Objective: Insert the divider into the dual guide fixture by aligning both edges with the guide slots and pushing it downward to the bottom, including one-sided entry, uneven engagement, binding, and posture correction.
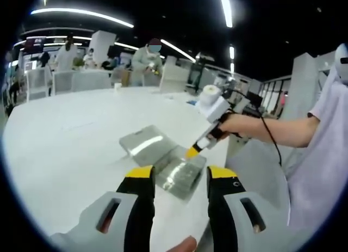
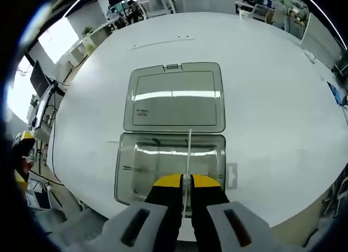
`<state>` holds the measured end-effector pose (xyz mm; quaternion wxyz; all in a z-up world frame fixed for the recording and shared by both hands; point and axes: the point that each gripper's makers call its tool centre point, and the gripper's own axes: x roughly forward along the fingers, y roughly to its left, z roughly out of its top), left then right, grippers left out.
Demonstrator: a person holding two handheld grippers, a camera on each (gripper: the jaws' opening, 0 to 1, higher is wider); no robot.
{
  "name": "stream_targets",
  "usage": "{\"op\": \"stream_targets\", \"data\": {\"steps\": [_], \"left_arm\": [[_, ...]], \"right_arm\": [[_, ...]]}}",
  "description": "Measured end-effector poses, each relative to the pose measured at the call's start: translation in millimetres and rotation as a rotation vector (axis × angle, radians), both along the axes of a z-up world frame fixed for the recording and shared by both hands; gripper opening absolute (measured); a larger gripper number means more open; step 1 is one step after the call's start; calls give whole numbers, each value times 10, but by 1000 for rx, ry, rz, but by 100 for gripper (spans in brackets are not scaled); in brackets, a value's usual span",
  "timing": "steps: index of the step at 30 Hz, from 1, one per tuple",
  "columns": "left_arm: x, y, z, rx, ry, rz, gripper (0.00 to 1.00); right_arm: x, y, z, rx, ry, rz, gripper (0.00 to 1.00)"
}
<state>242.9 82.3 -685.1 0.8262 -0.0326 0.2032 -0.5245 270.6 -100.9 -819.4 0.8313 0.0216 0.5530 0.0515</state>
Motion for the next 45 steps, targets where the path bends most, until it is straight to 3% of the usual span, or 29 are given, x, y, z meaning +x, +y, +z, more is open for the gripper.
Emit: {"op": "stream_targets", "data": {"steps": [5, 10, 25, 30, 45], "left_arm": [[5, 18, 5, -1, -1, 4, 36], [5, 18, 2, -6, 1, 4, 36], [13, 40, -1, 0, 6, 10, 36], [12, 18, -5, 0, 9, 8, 36], [42, 46, 0, 2, 9, 13, 36]], "right_arm": [[15, -21, 81, -26, -7, 21, 0], [4, -24, 33, 3, 10, 1, 0], [11, -31, -54, -4, 35, 1, 0], [9, -7, 27, -4, 22, 10, 0], [18, -11, -99, 9, 56, 0, 0]]}}
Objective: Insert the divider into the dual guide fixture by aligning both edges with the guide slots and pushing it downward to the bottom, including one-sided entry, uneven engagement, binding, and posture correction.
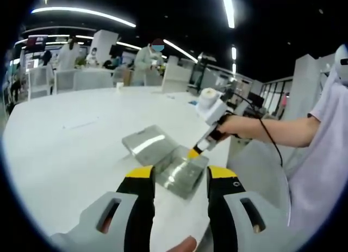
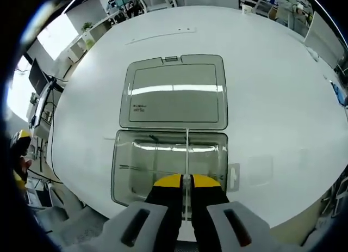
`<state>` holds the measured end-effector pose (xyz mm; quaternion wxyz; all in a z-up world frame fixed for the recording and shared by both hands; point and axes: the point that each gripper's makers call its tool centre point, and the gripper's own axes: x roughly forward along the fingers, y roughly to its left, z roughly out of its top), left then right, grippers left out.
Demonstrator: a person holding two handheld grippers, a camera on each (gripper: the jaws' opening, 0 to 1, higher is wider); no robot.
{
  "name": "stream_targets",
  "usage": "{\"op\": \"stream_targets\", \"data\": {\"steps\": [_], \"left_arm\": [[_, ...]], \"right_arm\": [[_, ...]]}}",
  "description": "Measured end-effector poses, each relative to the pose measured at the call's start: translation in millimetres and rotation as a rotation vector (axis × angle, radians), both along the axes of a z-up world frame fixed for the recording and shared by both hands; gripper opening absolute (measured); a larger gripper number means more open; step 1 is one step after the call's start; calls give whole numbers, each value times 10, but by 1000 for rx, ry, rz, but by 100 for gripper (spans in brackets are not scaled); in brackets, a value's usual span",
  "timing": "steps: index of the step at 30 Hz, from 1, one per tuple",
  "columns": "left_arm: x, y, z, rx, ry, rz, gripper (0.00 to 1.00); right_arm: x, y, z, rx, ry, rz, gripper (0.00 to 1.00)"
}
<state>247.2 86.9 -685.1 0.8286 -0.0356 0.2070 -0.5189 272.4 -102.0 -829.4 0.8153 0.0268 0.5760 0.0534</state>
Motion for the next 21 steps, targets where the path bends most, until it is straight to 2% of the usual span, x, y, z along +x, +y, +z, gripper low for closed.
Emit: {"op": "stream_targets", "data": {"steps": [10, 14, 21], "left_arm": [[14, -10, 3, -3, 1, 0, 36], [21, -1, 4, -4, 2, 1, 36], [24, -11, 4, -8, -1, -2, 35]], "right_arm": [[-8, 3, -30, 1, 17, -4, 0], [10, 12, 50, 0, 11, -1, 0], [5, 11, 62, -2, 15, -9, 0]]}}
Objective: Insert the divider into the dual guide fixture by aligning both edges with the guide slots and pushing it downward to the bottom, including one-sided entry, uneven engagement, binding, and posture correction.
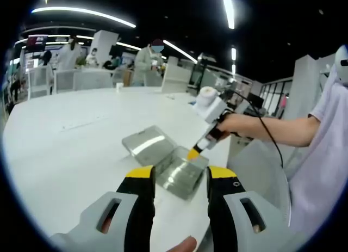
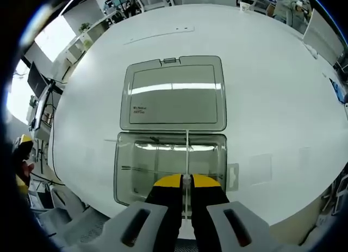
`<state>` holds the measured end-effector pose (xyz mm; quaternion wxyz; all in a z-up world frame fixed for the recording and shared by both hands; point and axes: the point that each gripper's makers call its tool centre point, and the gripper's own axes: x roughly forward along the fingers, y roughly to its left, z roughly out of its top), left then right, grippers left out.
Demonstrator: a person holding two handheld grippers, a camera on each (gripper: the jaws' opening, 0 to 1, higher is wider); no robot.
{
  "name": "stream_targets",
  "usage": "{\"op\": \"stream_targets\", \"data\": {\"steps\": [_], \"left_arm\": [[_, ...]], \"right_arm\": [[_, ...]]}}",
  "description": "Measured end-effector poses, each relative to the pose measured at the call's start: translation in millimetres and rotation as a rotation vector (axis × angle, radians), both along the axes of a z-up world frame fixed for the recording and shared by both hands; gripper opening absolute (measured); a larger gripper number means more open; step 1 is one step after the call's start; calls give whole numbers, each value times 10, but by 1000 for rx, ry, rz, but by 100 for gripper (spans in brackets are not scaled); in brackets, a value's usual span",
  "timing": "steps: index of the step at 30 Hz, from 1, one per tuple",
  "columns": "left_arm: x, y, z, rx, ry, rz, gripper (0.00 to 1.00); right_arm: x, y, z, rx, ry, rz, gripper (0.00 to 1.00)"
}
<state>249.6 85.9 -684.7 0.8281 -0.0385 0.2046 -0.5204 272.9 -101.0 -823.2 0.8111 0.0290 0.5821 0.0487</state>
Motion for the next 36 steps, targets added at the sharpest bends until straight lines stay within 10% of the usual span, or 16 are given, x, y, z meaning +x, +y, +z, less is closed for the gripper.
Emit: {"op": "stream_targets", "data": {"steps": [36], "left_arm": [[-76, 35, 96, 0, -19, -3, 35]], "right_arm": [[-4, -2, -22, 12, 27, -35, 0]]}}
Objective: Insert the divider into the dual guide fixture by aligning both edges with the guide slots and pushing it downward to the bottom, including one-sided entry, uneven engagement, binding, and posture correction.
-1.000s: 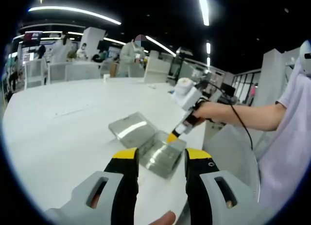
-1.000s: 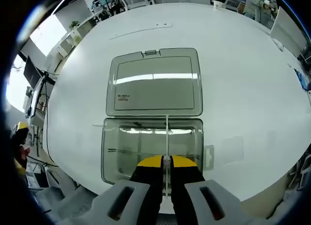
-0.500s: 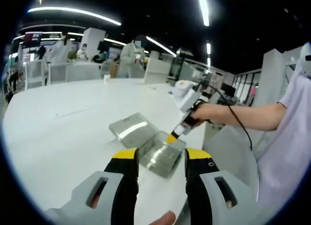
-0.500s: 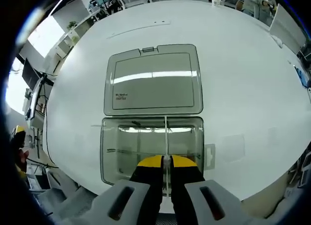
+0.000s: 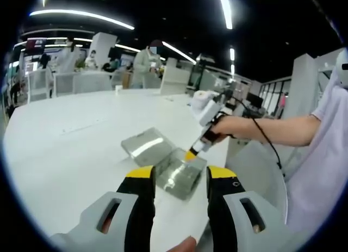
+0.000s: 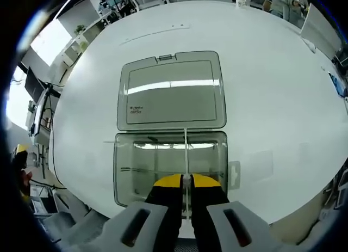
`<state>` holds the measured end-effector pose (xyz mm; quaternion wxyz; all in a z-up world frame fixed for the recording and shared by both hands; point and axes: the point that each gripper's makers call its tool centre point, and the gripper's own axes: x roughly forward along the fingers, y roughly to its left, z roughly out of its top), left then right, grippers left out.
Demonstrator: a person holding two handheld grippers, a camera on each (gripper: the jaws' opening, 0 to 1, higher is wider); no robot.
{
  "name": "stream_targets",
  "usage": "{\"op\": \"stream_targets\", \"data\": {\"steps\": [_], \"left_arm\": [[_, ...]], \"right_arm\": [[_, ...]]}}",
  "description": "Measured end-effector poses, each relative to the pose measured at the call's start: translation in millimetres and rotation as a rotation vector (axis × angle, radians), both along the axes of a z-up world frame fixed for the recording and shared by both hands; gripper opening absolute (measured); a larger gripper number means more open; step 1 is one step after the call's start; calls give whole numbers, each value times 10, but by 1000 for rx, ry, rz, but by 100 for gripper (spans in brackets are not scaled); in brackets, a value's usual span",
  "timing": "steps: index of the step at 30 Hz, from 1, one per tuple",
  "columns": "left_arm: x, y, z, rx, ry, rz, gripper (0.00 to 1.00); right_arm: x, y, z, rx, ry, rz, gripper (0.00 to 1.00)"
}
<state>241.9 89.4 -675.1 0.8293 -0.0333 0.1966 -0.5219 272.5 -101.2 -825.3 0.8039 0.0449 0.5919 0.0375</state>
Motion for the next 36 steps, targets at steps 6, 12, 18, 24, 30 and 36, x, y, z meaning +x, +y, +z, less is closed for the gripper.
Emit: {"op": "stream_targets", "data": {"steps": [6, 12, 18, 24, 30, 36], "left_arm": [[-2, 10, -9, 2, 2, -1, 35], [-3, -7, -9, -1, 3, -6, 35], [11, -2, -4, -2, 2, -6, 35], [29, 17, -4, -4, 3, -2, 35], [40, 8, -16, -5, 6, -4, 35], [52, 12, -21, -5, 8, -3, 35]], "right_arm": [[9, 11, 72, 4, -8, 1, 0], [2, 8, 80, -5, -11, 7, 0], [0, 17, 41, -3, -5, 3, 0], [-10, 15, 13, -5, 3, 1, 0], [-7, 20, 4, -4, 8, -2, 0], [16, 10, 13, -3, 11, -5, 0]]}}
